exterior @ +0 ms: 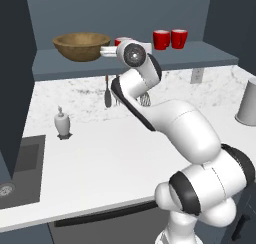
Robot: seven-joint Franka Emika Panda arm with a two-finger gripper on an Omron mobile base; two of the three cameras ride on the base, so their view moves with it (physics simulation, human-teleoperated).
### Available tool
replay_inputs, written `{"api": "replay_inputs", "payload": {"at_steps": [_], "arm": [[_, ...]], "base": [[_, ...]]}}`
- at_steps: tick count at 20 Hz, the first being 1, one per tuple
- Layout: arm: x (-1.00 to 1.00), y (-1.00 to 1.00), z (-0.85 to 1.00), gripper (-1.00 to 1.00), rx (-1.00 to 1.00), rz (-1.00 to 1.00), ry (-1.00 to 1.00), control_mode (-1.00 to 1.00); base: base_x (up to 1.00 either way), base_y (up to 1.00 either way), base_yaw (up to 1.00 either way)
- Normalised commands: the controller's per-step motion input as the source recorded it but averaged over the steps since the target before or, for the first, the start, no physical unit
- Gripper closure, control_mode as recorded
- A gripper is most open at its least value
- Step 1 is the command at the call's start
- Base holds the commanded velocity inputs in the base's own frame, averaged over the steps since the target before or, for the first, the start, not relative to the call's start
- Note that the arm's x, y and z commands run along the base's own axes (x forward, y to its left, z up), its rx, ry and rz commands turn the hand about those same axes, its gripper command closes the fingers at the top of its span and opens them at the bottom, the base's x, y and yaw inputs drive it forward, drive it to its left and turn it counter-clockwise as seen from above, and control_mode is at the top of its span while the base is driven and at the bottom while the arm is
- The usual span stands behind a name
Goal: Gather all objects into one cabinet and sort the glasses and bowls to opposite sides.
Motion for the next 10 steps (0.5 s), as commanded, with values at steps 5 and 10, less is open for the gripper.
{"api": "replay_inputs", "payload": {"at_steps": [5,10], "arm": [[0.16,-0.01,0.0,-1.0,0.0,-0.02,0.0,-1.0],[0.05,-0.01,-0.02,1.0,0.0,-0.01,0.0,-1.0]], "base": [[0.0,0.0,0.0],[0.0,0.0,0.0]]}}
